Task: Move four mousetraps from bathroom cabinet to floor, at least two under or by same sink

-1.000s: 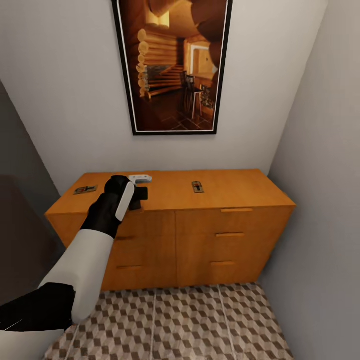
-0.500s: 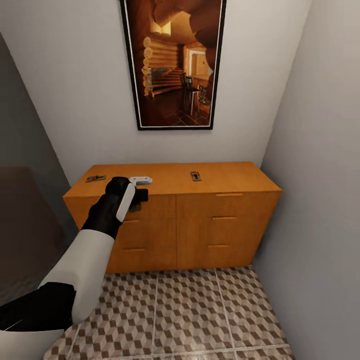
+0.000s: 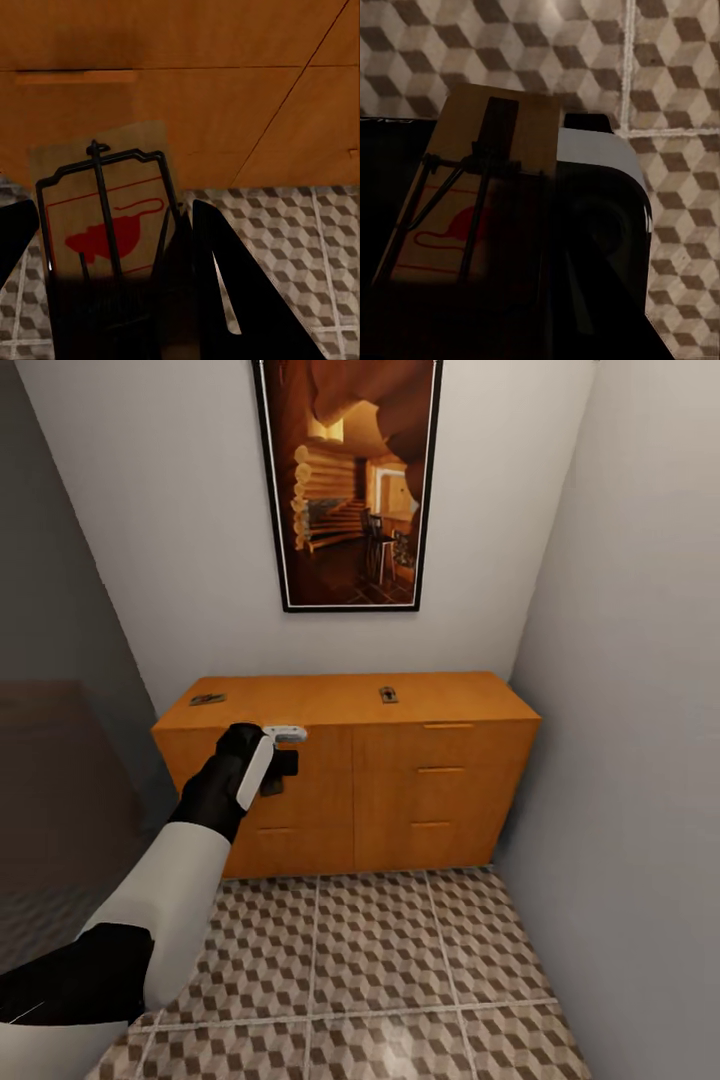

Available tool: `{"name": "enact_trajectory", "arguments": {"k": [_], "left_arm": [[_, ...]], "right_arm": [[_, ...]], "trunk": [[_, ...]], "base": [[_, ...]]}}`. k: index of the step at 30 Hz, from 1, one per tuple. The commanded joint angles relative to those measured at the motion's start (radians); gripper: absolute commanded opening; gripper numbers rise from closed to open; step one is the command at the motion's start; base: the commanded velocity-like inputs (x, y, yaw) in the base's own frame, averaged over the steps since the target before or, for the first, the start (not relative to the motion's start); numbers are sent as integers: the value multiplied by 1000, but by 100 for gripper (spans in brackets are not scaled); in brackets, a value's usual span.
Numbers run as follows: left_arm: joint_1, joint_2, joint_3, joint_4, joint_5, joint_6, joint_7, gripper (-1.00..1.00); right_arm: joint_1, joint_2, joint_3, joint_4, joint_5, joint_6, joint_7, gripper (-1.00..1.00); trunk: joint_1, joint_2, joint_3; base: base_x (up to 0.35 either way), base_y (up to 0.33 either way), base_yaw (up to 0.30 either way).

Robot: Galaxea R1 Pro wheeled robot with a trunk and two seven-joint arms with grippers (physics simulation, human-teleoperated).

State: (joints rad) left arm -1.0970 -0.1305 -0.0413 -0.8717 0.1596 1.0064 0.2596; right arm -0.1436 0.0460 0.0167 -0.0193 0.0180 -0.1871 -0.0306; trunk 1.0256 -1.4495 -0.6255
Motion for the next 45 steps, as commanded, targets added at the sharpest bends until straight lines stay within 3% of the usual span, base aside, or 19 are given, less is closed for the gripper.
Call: {"name": "enact_trajectory", "arguments": {"k": [1,14,18,25,29,33,34,40,45], "left_arm": [[1,0,-2,1,9,3,7,-100],[103,2,-1,86,7,-12,4,-100],[178,15,0,112,6,-120,1,-100],[332,81,0,156,8,-311,-5,-100],[386,105,-1,238,8,-450,-7,-100],[419,117,-1,441,6,-687,-8,-100],[421,118,-1,472,6,-720,-9,-100],[427,118,-2,788,-9,-1040,-34,-100],[451,123,-2,923,-39,-1251,-81,-100]], "right_arm": [[-1,0,2,1,2,-3,-6,-100],[-1,-2,1,-1,2,-8,-7,-100],[-1,-4,-1,-2,2,-54,-8,-100],[-1,-7,-4,-27,4,-177,-9,-100],[-1,-8,-4,-67,6,-216,-12,-100],[-1,-10,-3,-150,7,-236,-16,-100],[-1,-12,-4,-161,7,-236,-16,-100],[-1,-39,-4,-274,7,-225,-17,-100],[0,-44,-4,-362,8,-188,-17,-100]], "trunk": [[-1,-1,-1],[-1,-1,-1],[-1,-1,-1],[-1,-1,-1],[-1,-1,-1],[-1,-1,-1],[-1,-1,-1],[-1,-1,-1],[-1,-1,-1]], "base": [[-206,0,0],[-35,0,0],[0,0,0],[0,0,0],[0,0,0],[0,0,0],[0,0,0],[0,0,0],[0,0,0]]}}
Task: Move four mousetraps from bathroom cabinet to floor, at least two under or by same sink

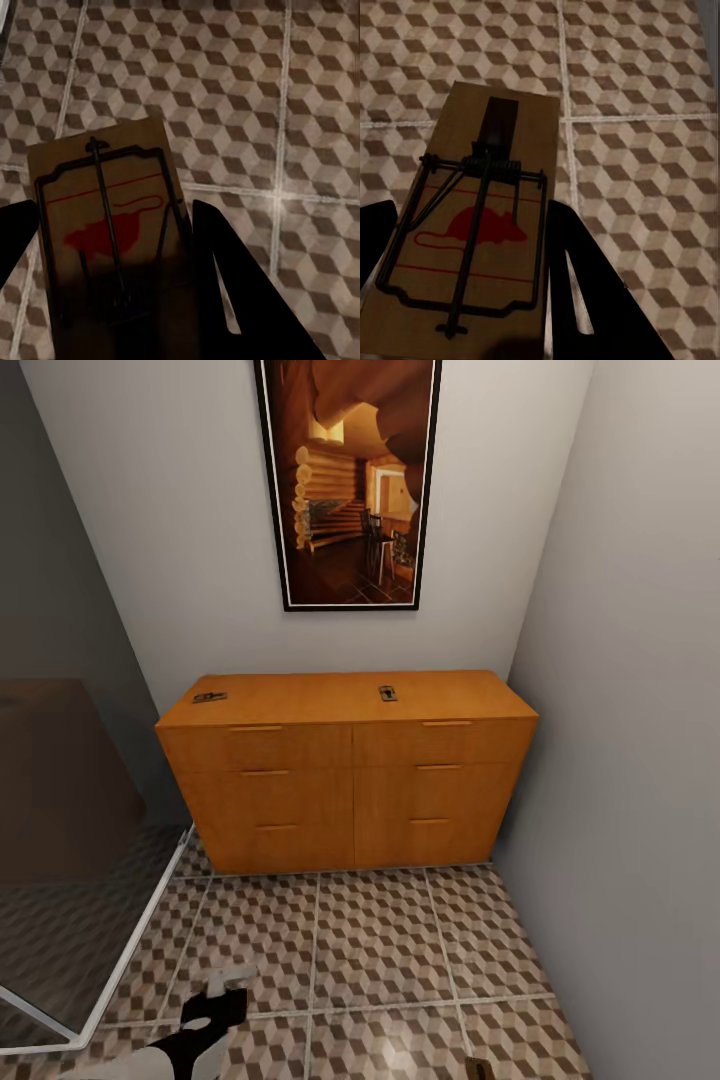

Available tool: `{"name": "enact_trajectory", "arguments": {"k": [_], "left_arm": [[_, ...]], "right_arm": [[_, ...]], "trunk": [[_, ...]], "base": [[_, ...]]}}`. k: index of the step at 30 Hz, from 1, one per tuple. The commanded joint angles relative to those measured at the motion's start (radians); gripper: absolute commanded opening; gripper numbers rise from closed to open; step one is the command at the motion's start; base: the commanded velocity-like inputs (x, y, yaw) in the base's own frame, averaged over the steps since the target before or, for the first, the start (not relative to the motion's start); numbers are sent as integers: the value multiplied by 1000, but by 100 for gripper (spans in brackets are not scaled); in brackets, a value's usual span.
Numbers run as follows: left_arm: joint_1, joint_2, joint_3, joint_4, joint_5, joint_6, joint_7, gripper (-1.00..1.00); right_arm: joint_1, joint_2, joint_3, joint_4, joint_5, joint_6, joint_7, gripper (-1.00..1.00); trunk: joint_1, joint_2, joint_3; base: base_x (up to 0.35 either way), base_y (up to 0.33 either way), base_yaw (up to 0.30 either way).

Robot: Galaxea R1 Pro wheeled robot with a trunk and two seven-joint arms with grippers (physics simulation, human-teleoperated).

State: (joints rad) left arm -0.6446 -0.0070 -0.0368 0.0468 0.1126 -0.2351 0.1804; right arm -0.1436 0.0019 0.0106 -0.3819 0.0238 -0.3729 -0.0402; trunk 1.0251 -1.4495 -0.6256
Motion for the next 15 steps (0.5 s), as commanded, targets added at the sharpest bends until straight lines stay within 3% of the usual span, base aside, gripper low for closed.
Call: {"name": "enact_trajectory", "arguments": {"k": [1,10,15], "left_arm": [[21,3,-6,14,4,-49,-6,-100],[177,16,-7,31,-15,-354,-15,-100],[236,14,-8,33,-82,-444,-16,-100]], "right_arm": [[-1,-2,2,-12,2,11,-7,-100],[-5,-19,2,-82,2,44,-8,-100],[-5,-29,2,-89,0,42,-6,-100]], "trunk": [[0,0,-1],[0,0,-1],[0,0,-1]], "base": [[0,0,0],[0,0,0],[0,0,0]]}}
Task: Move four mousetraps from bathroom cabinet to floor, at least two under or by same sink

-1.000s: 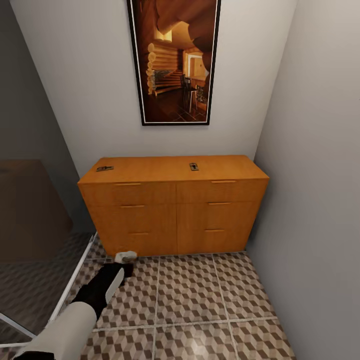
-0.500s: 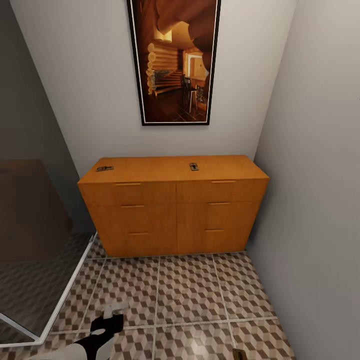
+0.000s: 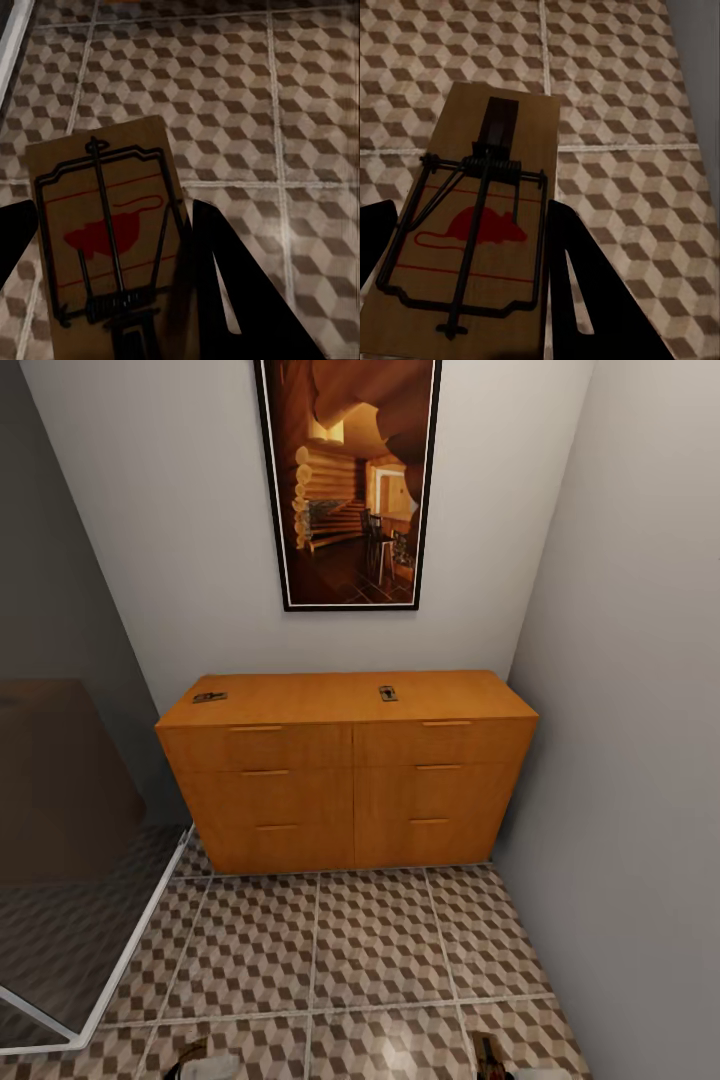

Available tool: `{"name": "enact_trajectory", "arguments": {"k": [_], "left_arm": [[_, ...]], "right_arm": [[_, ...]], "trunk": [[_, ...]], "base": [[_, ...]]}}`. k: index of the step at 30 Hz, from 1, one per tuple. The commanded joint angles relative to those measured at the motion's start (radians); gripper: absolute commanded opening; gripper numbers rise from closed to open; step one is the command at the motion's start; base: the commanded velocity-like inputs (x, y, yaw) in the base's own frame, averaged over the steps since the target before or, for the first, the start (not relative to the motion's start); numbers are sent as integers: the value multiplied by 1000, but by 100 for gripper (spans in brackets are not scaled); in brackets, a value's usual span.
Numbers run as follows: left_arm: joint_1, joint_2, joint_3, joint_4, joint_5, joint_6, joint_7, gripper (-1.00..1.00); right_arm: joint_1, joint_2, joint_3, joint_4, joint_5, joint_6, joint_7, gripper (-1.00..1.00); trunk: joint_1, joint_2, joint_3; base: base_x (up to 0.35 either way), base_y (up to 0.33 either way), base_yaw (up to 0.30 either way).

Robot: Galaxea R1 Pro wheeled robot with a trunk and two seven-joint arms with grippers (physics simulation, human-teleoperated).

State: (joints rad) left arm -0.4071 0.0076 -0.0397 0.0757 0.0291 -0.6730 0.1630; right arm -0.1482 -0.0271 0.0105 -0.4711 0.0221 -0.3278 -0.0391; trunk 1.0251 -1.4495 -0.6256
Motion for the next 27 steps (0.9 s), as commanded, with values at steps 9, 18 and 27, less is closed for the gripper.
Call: {"name": "enact_trajectory", "arguments": {"k": [9,18,27], "left_arm": [[28,-6,-5,3,-127,-22,4,-100],[30,-19,-4,4,-133,-19,6,-100],[30,-21,-4,4,-133,-17,6,-100]], "right_arm": [[-1,-13,4,7,-1,-38,-3,-100],[-1,-14,3,9,1,-46,-4,-100],[-1,-13,6,9,1,-48,-4,-100]], "trunk": [[0,0,-1],[0,0,-1],[0,0,-1]], "base": [[0,0,0],[0,0,0],[0,0,0]]}}
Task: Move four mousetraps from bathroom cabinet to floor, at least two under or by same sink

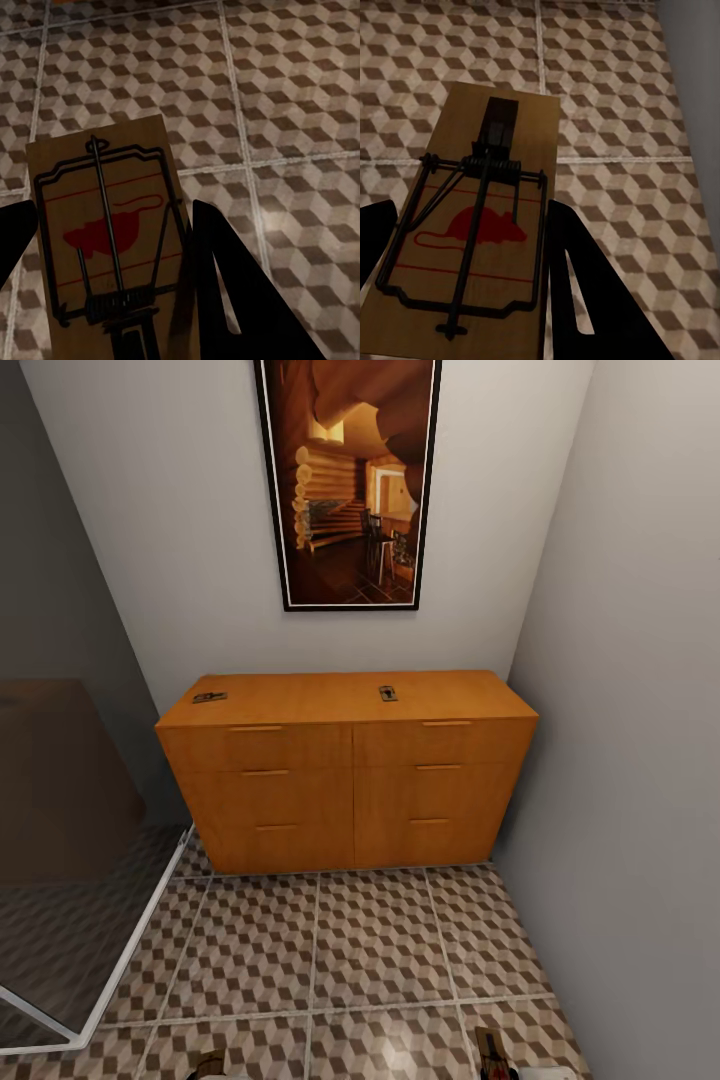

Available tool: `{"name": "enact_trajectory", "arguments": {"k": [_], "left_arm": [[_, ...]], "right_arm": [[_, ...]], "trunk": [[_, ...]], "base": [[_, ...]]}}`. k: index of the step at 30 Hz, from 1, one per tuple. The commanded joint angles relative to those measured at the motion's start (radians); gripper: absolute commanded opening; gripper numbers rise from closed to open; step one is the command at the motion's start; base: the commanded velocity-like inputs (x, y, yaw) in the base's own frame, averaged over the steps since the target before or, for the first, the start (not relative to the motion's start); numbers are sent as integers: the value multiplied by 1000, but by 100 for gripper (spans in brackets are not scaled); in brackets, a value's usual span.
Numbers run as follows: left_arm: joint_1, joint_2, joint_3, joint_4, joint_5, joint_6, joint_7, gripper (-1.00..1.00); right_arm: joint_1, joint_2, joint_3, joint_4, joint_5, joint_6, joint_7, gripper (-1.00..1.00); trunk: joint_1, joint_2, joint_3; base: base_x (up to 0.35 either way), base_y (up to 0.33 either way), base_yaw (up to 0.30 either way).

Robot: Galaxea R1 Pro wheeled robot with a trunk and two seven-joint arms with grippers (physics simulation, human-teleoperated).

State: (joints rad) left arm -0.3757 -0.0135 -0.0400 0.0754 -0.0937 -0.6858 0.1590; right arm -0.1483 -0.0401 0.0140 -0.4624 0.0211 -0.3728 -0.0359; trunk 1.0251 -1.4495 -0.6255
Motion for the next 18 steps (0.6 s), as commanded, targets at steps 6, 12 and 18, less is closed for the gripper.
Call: {"name": "enact_trajectory", "arguments": {"k": [6,12,18], "left_arm": [[-2,0,-3,4,-11,-4,10,-100],[-2,0,-3,4,-10,-4,10,-100],[-2,0,-3,4,-9,-3,11,-100]], "right_arm": [[-1,1,4,2,2,-2,-7,-100],[-1,2,4,4,2,-2,-9,-100],[-1,2,4,4,1,-8,-8,-100]], "trunk": [[0,0,-1],[0,0,-1],[0,0,-1]], "base": [[0,0,0],[0,0,0],[0,0,0]]}}
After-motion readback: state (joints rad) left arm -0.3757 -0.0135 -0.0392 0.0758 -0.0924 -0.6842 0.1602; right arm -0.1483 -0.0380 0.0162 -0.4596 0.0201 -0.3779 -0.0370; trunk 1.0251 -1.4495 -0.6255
